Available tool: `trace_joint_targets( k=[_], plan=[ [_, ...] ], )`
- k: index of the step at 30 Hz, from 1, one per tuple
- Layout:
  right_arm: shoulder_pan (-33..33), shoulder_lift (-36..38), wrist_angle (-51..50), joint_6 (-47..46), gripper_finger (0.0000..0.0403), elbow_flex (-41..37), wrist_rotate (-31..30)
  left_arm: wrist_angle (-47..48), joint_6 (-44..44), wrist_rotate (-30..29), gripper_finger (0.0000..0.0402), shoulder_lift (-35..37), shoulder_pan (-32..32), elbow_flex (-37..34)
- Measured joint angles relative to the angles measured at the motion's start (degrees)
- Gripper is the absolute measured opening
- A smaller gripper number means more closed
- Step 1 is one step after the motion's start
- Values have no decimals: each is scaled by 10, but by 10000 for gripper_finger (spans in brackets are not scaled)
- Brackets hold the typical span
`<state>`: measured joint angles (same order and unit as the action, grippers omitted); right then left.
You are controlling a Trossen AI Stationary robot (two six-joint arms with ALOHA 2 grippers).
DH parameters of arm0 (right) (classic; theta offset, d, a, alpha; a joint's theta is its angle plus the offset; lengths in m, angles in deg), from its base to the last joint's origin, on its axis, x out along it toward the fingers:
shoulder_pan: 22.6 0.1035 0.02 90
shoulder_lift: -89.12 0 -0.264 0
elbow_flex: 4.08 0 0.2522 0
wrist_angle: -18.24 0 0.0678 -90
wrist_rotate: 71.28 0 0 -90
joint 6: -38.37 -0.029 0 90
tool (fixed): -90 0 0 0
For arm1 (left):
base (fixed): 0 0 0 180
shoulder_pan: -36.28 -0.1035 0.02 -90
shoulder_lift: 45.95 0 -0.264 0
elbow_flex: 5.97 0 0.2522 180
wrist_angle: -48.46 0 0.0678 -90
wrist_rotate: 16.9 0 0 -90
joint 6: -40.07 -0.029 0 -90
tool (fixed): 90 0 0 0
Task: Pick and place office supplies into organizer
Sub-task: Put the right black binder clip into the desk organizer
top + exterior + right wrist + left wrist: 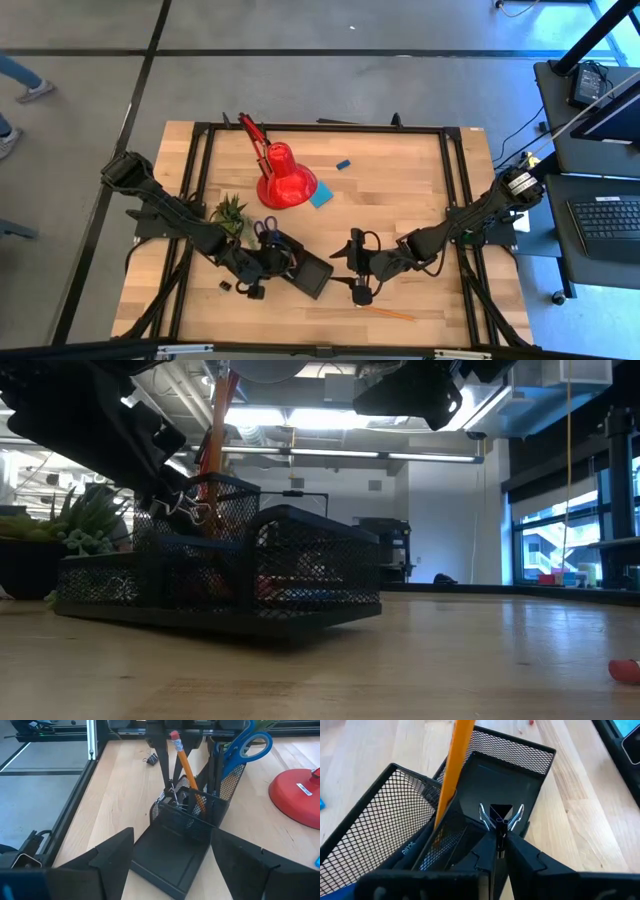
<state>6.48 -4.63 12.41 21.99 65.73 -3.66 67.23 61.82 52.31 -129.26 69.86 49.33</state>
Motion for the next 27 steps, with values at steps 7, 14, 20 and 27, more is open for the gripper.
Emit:
trace_joint_targets(
  k=[7, 14, 20, 27],
  plan=[
    [0, 0, 0, 0, 267, 0, 0, 0, 2, 24, 33, 0, 0, 0],
    [0, 0, 0, 0, 267, 0, 0, 38, 36, -4, 33, 0, -6, 0],
    [0, 0, 0, 0, 267, 0, 0, 39, 55, -7, 33, 0, -15, 0],
    [0, 0, 0, 0, 267, 0, 0, 46, 28, 17, 22, 1, -14, 29]
  ],
)
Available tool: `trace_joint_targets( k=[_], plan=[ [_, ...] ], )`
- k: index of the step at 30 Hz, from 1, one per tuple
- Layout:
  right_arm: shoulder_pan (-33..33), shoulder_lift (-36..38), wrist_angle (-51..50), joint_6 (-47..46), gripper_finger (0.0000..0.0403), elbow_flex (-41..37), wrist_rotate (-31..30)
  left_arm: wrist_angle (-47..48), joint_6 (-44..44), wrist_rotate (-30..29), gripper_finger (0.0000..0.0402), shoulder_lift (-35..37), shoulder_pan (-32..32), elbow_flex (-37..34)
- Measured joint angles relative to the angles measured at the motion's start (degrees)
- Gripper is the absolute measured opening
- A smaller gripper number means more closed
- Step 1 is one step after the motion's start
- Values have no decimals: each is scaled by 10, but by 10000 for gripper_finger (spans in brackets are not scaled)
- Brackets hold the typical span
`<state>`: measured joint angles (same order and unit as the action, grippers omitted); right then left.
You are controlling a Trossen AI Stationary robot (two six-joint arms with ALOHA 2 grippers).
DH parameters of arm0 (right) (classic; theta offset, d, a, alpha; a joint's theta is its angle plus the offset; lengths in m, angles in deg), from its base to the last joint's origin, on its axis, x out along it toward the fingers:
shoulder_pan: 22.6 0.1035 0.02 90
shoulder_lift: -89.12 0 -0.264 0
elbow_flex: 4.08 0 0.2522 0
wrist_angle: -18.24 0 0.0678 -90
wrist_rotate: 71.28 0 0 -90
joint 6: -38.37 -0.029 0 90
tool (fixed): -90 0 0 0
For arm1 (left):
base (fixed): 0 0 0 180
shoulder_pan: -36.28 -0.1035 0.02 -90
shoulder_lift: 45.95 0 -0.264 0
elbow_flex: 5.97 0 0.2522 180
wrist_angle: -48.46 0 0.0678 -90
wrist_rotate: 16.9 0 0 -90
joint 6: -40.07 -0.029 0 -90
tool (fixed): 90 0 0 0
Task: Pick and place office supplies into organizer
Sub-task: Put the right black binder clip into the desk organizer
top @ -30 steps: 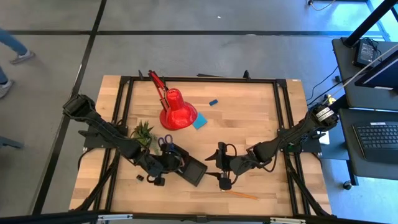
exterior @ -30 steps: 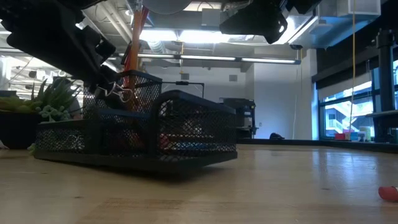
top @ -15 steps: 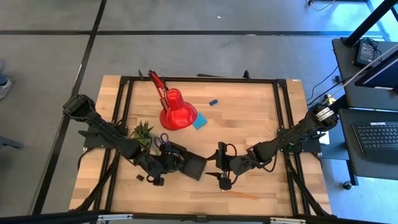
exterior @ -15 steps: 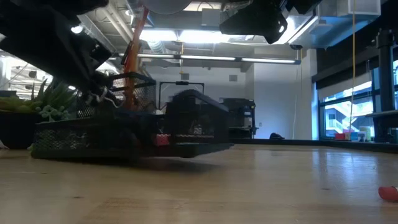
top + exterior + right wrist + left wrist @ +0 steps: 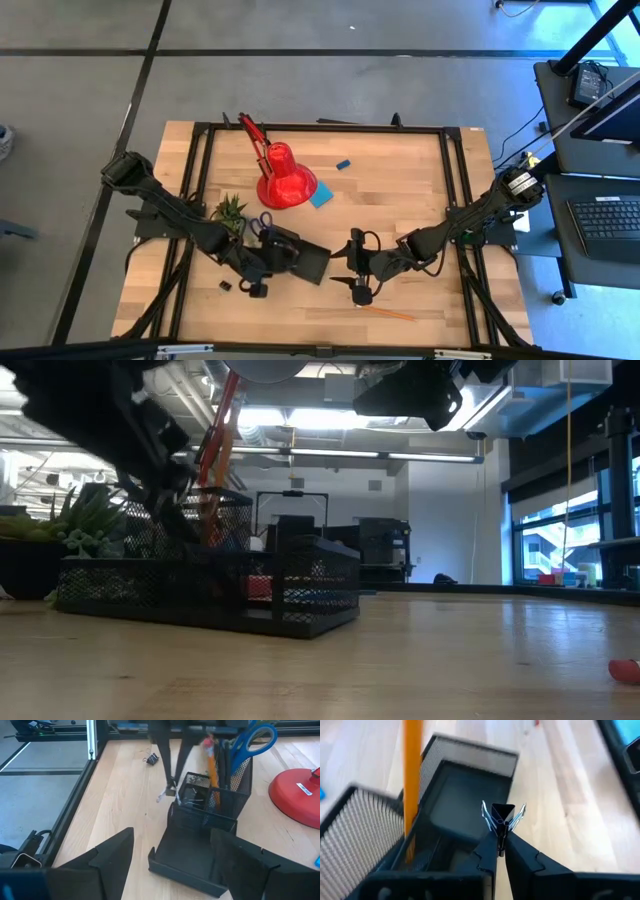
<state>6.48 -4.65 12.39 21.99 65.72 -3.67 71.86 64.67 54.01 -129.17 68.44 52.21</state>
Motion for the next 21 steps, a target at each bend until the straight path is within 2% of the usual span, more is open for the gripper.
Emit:
trace_joint_targets(
  k=[9, 15, 21],
  plan=[
    [0, 0, -1, 1, 267, 0, 0, 50, -12, -3, 8, 0, 1, 38],
    [0, 0, -5, 1, 267, 0, 0, 178, 34, -7, 6, 0, 5, 89],
    [0, 0, -6, 2, 267, 0, 0, 261, 65, -19, 5, 0, 4, 116]
  ],
)
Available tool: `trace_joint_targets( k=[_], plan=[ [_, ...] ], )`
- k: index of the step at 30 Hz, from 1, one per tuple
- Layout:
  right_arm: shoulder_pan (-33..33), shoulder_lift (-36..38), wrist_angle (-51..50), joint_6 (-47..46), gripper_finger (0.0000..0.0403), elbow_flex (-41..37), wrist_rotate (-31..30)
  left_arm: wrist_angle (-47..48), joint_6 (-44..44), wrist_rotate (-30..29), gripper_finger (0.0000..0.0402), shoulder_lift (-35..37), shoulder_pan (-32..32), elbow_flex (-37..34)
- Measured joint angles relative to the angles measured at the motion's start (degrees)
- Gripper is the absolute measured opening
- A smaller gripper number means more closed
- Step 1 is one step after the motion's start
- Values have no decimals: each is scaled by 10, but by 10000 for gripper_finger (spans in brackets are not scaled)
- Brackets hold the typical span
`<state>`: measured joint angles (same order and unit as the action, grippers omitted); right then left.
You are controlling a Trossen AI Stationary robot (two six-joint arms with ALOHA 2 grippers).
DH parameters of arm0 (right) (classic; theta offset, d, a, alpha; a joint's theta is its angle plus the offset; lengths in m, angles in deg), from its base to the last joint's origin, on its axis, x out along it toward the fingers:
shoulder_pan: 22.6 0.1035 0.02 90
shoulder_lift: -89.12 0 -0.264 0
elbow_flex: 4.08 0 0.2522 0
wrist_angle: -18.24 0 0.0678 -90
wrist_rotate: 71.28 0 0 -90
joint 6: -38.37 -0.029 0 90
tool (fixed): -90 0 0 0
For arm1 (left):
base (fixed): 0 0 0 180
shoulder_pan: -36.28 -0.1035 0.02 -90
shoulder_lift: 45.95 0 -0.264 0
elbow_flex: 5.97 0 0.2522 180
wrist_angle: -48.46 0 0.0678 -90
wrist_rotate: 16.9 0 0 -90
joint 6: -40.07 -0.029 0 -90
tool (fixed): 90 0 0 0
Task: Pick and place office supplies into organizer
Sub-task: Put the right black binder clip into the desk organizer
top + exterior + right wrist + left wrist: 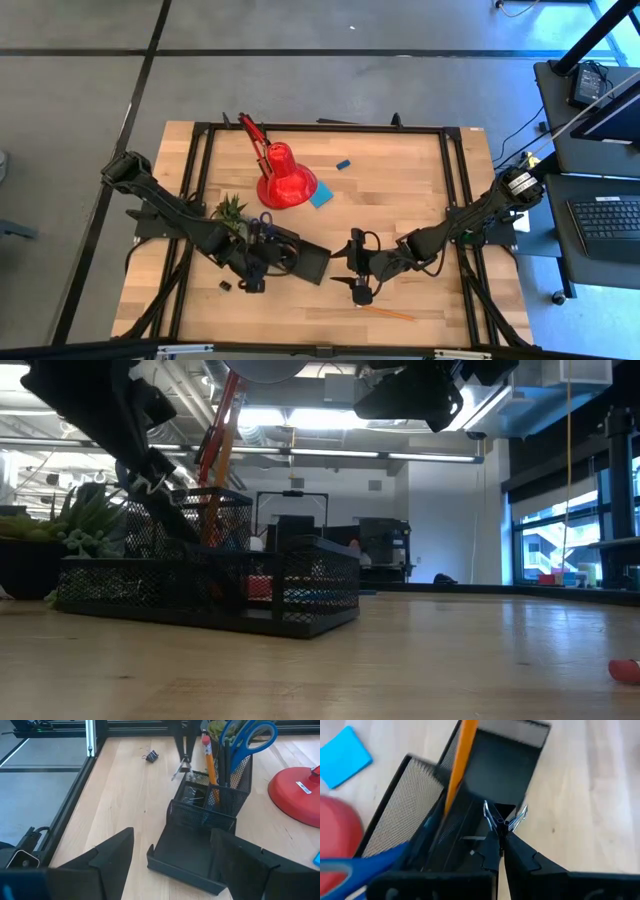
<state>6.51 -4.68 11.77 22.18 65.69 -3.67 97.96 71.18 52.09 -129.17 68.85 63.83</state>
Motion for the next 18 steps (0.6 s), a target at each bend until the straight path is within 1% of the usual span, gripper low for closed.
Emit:
trace_joint_targets(
  k=[4, 10, 18],
  plan=[
    [0, 0, 0, 1, 267, 0, 0, 34, 5, 1, 5, -1, -1, 0],
    [0, 0, 0, 1, 267, 0, 0, 39, -9, 1, 5, -9, -1, 0],
    [0, 0, 1, 1, 267, 0, 0, 48, -23, 7, 6, -57, -6, 0]
  ],
)
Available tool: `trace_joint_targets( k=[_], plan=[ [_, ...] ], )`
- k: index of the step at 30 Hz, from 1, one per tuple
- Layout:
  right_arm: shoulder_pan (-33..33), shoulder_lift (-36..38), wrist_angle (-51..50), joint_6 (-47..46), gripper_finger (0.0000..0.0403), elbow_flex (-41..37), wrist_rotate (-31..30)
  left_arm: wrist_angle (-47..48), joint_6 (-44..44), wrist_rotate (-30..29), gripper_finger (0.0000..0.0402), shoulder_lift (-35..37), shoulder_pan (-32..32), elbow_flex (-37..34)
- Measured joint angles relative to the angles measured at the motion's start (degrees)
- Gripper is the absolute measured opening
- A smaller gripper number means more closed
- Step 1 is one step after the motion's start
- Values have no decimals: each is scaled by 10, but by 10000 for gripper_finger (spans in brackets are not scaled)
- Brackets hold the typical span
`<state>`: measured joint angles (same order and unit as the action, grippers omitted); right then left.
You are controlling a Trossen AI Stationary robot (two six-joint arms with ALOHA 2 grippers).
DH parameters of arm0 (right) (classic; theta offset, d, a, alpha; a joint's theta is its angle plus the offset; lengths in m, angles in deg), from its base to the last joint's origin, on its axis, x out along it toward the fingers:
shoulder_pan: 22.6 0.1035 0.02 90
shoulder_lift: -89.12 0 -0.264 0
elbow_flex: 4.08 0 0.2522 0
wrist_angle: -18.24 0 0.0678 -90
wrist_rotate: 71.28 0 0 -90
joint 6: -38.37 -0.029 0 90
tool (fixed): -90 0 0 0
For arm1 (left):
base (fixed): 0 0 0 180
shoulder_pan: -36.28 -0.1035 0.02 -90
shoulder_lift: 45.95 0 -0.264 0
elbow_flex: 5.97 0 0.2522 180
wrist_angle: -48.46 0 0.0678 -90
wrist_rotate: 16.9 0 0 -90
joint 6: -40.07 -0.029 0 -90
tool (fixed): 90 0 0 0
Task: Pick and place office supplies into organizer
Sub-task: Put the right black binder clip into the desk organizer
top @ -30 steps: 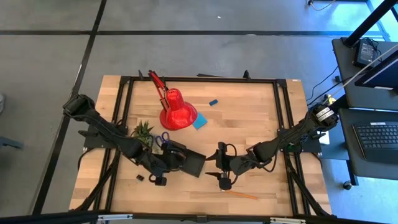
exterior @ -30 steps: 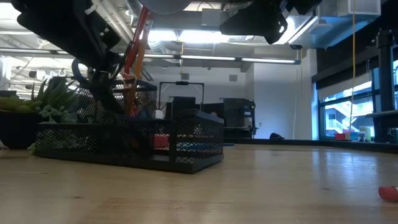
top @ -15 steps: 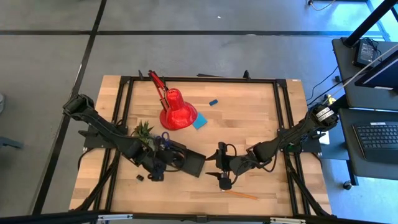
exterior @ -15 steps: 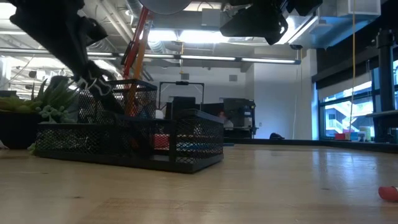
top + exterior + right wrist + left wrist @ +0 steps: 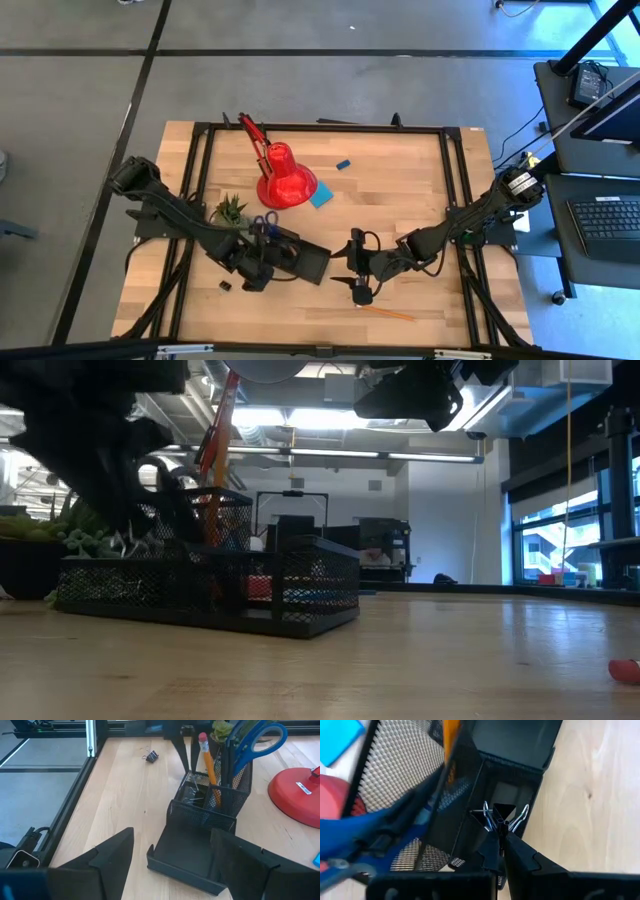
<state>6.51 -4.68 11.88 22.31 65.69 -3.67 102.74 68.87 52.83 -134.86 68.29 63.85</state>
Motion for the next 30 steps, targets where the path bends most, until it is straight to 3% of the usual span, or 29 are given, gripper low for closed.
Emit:
trace_joint_targets(
  k=[12, 18, 30],
  plan=[
    [0, 0, 0, 0, 267, 0, 0, 0, 7, -38, 7, -13, -5, 0],
    [0, 0, 0, 0, 267, 0, 0, 0, 15, 5, 14, -13, -15, 0],
    [0, 0, 0, 0, 267, 0, 0, 0, 20, 22, 54, -13, -26, 0]
  ],
)
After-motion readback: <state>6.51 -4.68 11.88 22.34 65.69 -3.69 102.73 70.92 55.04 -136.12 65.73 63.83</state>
